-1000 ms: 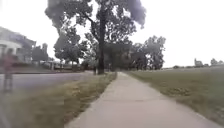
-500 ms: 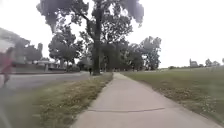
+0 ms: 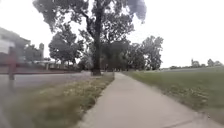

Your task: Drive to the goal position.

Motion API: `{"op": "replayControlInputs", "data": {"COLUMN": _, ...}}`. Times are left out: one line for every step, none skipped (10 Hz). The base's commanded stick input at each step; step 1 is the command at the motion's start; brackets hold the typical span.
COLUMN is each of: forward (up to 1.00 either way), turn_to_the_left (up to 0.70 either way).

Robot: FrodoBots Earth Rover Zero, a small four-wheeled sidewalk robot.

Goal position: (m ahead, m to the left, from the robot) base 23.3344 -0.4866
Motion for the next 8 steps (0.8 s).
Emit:
{"op": "replayControlInputs", "data": {"forward": 1.0, "turn_to_the_left": -0.4}}
{"op": "replayControlInputs", "data": {"forward": 1.0, "turn_to_the_left": -0.4}}
{"op": "replayControlInputs", "data": {"forward": 1.0, "turn_to_the_left": -0.4}}
{"op": "replayControlInputs", "data": {"forward": 1.0, "turn_to_the_left": -0.37}}
{"op": "replayControlInputs", "data": {"forward": 1.0, "turn_to_the_left": -0.06}}
{"op": "replayControlInputs", "data": {"forward": 1.0, "turn_to_the_left": 0.0}}
{"op": "replayControlInputs", "data": {"forward": 1.0, "turn_to_the_left": 0.0}}
{"op": "replayControlInputs", "data": {"forward": 1.0, "turn_to_the_left": 0.0}}
